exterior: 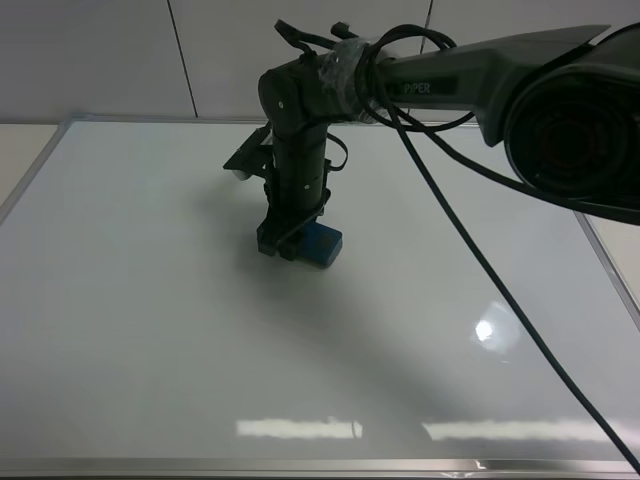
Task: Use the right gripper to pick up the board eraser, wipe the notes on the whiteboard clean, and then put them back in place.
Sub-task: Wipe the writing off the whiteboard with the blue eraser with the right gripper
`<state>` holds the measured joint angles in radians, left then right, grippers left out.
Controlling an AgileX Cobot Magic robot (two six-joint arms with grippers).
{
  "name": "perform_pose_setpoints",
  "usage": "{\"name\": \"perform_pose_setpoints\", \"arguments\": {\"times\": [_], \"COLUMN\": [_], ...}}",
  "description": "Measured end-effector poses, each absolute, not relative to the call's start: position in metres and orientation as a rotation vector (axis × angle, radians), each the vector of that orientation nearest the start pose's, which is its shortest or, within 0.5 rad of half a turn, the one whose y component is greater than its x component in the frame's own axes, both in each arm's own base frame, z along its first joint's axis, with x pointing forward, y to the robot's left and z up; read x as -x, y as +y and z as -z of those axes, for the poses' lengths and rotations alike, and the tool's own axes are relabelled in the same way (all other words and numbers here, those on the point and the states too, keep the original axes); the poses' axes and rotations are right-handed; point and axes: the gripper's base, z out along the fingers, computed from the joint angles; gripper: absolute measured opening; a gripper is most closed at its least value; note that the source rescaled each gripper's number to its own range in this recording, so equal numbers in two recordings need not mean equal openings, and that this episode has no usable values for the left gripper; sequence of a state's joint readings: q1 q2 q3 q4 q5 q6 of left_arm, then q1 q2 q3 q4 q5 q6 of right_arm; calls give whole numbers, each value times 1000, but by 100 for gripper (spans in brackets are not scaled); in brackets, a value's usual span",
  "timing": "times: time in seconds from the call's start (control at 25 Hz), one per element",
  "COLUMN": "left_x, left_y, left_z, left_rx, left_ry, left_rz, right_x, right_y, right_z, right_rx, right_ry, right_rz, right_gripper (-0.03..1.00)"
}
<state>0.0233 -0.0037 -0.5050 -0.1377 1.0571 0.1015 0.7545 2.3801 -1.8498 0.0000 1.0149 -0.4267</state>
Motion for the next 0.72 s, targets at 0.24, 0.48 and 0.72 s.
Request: {"name": "perform_pose_setpoints", "arguments": {"times": [0.24,0.48,0.72], "left_x": [6,6,6], "left_y": [-11,-11,-11], "left_z": [-280,-280,-280], "left_rx": [-86,-86,-86], "left_ry": [2024,2024,2024], "left_rz": [86,86,86], "right_x": [-331,-317,-310], "right_y": [347,362,372], "right_z": [-112,-109,-103], "right_rx": [1754,1859,1955], "right_ry": [2436,2350,2289], "right_rz": [-39,-48,-43], "right_gripper": [0,0,0]}}
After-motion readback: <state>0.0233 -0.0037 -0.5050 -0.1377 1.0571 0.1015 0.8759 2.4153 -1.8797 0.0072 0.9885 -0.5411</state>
